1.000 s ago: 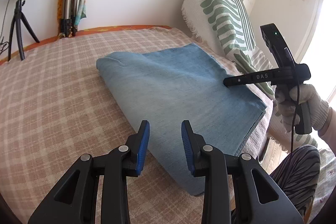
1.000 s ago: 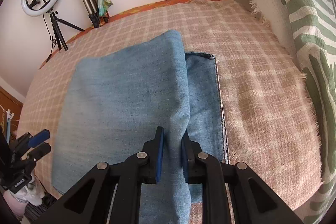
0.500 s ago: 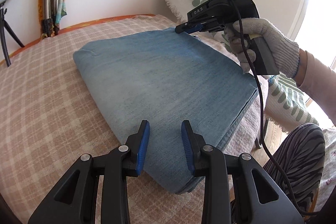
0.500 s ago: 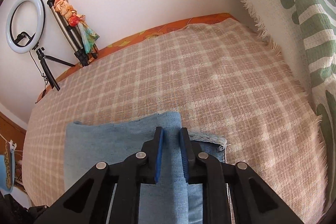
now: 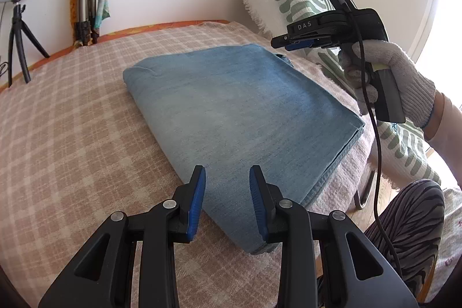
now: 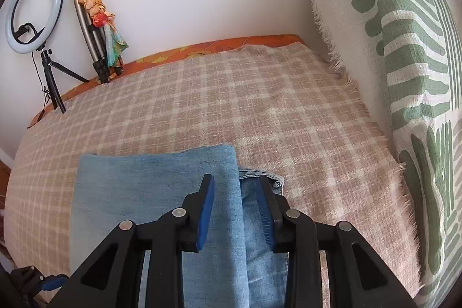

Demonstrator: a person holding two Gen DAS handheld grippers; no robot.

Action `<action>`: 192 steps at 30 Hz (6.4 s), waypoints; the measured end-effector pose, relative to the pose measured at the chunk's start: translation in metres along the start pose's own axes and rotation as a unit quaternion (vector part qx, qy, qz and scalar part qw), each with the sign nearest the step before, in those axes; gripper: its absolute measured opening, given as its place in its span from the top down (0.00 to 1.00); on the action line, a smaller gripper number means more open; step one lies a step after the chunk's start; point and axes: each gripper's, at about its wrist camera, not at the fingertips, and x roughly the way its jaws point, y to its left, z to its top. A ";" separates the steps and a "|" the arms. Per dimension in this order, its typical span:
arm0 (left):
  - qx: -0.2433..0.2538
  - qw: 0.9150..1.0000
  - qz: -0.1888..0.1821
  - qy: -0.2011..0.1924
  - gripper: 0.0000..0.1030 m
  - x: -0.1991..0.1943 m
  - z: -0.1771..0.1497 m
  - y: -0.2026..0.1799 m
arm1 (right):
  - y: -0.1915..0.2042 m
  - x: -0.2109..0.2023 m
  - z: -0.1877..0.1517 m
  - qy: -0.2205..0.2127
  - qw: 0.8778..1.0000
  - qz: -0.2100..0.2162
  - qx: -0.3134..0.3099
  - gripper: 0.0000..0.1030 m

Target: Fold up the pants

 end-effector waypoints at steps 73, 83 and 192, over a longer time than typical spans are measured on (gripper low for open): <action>-0.041 0.995 0.077 -0.043 0.19 -0.072 -0.012 -0.015 | 0.064 -0.175 -0.179 -0.177 0.981 -0.080 0.028 0.00; -0.116 0.992 0.056 0.005 0.19 -0.035 0.005 0.028 | 0.030 -0.128 -0.126 -0.112 0.990 -0.072 -0.040 0.00; -0.079 0.987 0.135 -0.044 0.84 0.197 0.278 0.130 | 0.036 0.141 0.208 -0.081 0.989 -0.004 -0.121 0.81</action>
